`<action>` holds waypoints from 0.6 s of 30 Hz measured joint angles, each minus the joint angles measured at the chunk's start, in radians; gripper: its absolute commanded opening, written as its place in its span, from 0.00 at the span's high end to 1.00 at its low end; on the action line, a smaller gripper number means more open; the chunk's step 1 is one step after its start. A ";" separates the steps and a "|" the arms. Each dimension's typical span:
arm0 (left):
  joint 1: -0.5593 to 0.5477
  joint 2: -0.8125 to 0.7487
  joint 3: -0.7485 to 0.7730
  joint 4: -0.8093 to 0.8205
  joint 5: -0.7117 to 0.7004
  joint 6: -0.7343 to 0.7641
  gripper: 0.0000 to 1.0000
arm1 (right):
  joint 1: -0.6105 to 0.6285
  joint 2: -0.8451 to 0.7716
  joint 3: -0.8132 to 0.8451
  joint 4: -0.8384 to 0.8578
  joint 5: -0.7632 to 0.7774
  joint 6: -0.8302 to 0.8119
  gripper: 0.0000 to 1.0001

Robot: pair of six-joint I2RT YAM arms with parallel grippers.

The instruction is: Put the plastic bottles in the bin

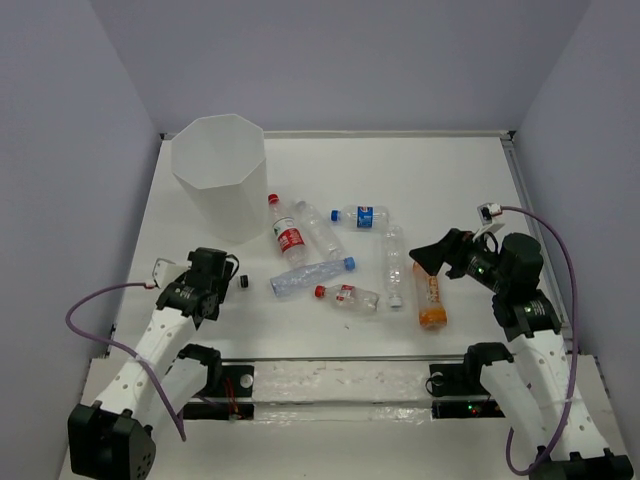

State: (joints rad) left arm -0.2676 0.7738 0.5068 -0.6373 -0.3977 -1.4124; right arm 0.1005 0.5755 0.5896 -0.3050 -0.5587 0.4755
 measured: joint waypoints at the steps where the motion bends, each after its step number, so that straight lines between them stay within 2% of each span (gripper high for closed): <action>1: 0.016 0.008 -0.002 0.013 -0.010 0.000 0.01 | 0.000 0.000 0.000 0.000 -0.002 0.000 0.04; 9: 0.161 0.095 -0.086 0.163 -0.075 0.041 0.02 | 0.000 -0.013 -0.013 0.000 -0.014 0.005 0.01; 16: 0.199 0.129 -0.132 0.285 -0.089 0.111 0.23 | 0.000 -0.032 -0.053 -0.004 0.045 0.023 0.00; 18: 0.198 0.125 -0.143 0.317 -0.087 0.125 0.25 | 0.000 -0.033 -0.070 -0.013 0.079 0.031 0.00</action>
State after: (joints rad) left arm -0.0692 0.8989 0.3641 -0.3206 -0.4850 -1.2877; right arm 0.1005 0.5426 0.5198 -0.3176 -0.4801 0.5060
